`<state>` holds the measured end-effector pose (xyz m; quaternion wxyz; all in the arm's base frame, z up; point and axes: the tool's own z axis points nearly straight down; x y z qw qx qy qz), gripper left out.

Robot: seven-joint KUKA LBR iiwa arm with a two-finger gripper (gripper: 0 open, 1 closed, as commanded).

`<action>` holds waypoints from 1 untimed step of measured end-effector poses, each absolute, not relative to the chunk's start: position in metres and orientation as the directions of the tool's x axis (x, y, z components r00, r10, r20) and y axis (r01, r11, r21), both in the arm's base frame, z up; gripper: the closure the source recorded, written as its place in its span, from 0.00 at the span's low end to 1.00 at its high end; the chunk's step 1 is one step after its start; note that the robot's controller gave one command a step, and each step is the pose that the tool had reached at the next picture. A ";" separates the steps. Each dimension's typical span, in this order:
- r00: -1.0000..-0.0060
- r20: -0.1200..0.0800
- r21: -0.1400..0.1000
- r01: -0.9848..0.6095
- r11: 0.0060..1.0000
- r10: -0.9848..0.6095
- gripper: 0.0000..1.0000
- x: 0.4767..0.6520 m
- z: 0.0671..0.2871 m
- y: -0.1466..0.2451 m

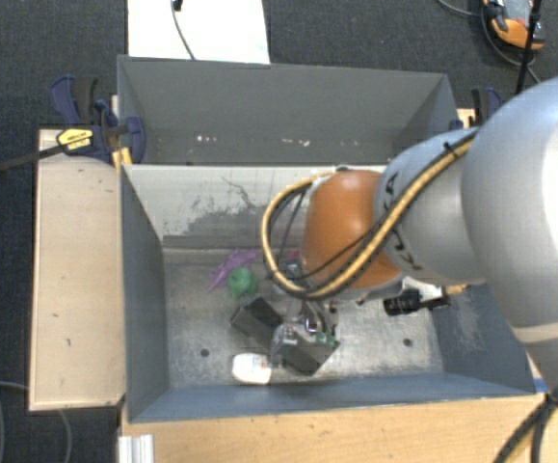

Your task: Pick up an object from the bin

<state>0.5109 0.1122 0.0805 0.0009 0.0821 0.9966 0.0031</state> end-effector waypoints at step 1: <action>-0.957 0.013 -0.008 0.291 0.957 0.291 1.00 0.513 0.080 0.110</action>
Offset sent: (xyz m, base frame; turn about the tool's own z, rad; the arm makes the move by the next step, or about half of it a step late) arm 0.0000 0.0000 0.0000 0.0000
